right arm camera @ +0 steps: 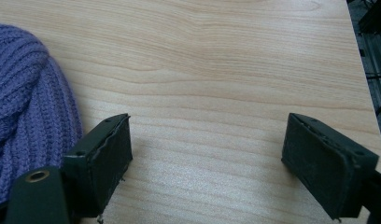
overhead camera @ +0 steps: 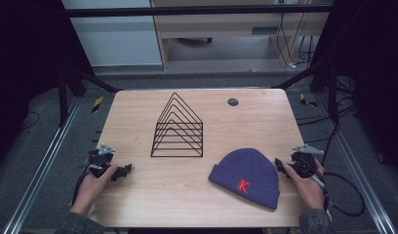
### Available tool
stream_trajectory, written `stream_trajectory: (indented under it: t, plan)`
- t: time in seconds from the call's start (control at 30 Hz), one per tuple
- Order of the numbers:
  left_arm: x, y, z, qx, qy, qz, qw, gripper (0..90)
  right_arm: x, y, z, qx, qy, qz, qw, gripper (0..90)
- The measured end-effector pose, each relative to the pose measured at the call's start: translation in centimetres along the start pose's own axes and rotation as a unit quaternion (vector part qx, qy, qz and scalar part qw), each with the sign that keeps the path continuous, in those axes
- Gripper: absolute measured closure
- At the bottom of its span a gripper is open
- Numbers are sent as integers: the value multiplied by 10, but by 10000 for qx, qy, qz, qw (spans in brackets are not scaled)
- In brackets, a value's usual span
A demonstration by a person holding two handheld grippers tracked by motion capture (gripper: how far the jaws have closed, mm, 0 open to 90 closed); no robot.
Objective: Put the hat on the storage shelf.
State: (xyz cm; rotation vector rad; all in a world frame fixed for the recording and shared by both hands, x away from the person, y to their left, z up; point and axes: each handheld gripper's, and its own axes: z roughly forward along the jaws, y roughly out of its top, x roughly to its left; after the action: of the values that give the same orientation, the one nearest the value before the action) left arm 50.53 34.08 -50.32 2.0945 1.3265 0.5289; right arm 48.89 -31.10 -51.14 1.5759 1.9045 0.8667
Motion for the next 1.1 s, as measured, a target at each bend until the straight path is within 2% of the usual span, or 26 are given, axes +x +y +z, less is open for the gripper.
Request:
stream_trajectory:
  t: [0.2, 0.43, 0.57, 0.7, 0.73, 0.8, 0.9, 0.97, 1.1]
  plan:
    - [-2, 1, 0, 51, 10, -10, 10000, 0, -3, 1, -3, 38, -29, 7, 10000, 210]
    - [-3, 2, -1, 146, 3, 16, 9999, 0, -1, 9, -12, -121, -75, 34, 9999, 241]
    - [-3, 2, -2, 174, 3, 19, 9998, 0, 9, 27, -20, -52, 107, -146, 9998, 261]
    - [-4, 2, -2, 183, 8, 24, 9998, 0, 17, 37, -24, 112, 203, -335, 9992, 269]
    - [-4, 2, -2, 191, 4, 30, 9998, 0, 22, 44, -28, 154, 309, -467, 9983, 289]
    - [-3, 2, -2, 197, -4, 31, 9998, 0, 26, 49, -29, 223, 409, -581, 9972, 293]
    - [-4, 2, -2, 191, 1, 21, 9998, 0, 38, 59, -27, 364, 727, -810, 9934, 330]
    - [-5, 2, -2, 188, -12, -3, 9998, 0, 44, 64, -24, 410, 919, -860, 9912, 362]
    - [-5, 2, -2, 192, -26, -3, 9998, 0, 57, 73, -16, 574, 1107, -1082, 9863, 420]
